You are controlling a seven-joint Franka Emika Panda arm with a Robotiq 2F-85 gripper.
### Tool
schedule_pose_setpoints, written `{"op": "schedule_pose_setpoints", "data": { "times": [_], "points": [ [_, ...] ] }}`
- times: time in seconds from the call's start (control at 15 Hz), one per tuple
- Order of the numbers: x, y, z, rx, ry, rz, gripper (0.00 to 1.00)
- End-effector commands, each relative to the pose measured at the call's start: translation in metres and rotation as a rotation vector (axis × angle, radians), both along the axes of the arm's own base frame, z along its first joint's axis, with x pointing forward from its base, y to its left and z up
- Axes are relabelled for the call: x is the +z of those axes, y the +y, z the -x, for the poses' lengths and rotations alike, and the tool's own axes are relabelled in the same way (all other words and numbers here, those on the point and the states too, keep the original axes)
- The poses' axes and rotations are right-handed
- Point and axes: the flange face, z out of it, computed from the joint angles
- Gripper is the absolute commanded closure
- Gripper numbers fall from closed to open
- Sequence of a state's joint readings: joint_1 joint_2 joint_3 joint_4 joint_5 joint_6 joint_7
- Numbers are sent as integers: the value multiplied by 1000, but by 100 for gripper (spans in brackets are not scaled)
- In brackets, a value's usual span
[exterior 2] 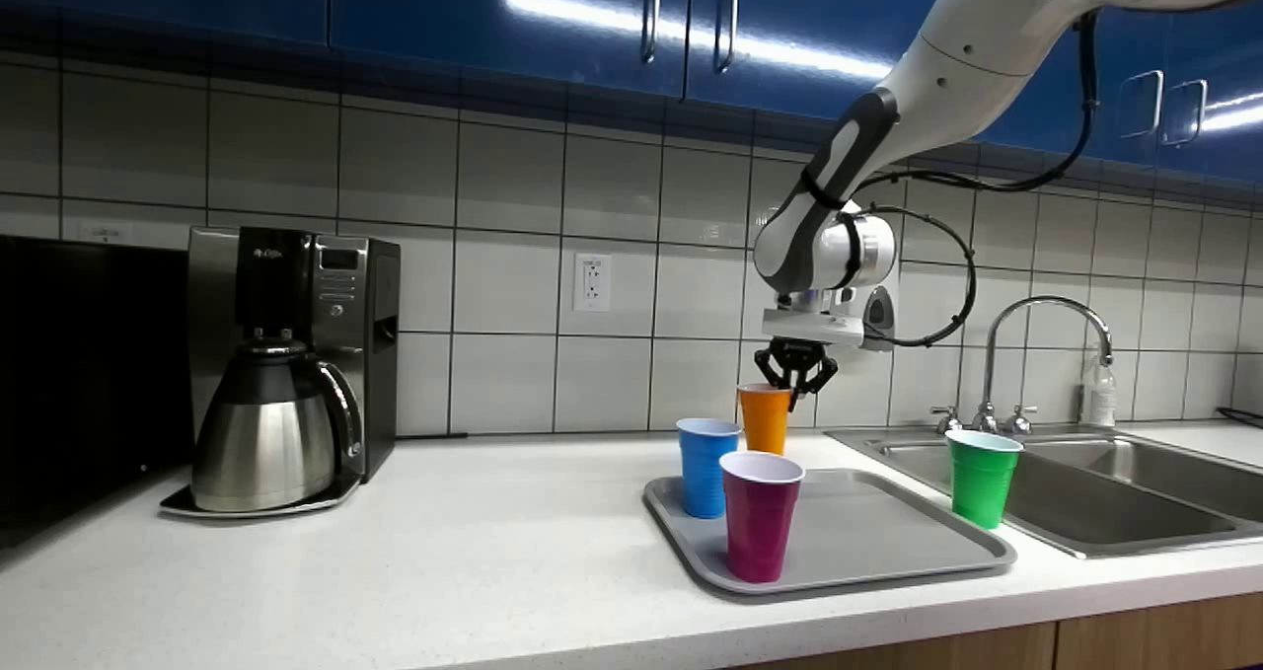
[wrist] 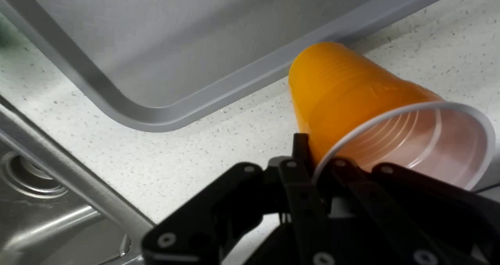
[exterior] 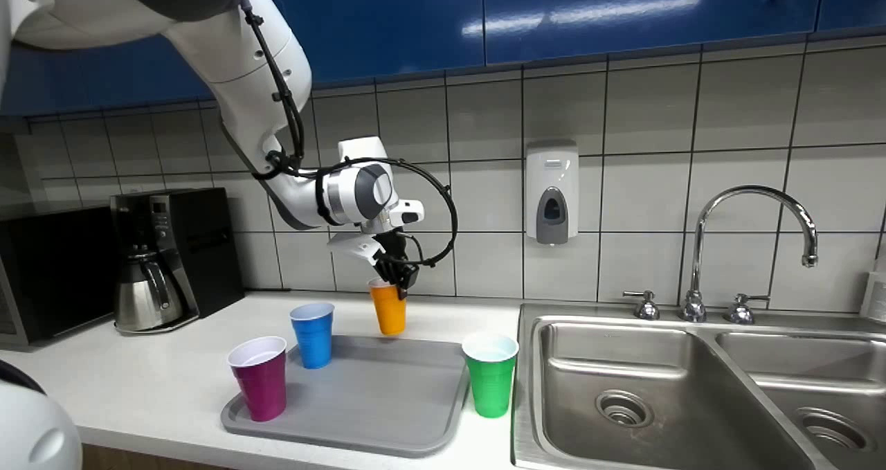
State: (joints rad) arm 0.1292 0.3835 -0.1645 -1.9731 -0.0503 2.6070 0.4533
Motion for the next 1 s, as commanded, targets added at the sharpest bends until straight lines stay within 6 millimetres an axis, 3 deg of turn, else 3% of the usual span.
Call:
{"op": "schedule_pose_setpoints", "data": {
  "times": [0.0,0.93],
  "points": [
    [4,1,25,45,13,9,99],
    [-21,20,52,103,92,-3,99]
  ]
}}
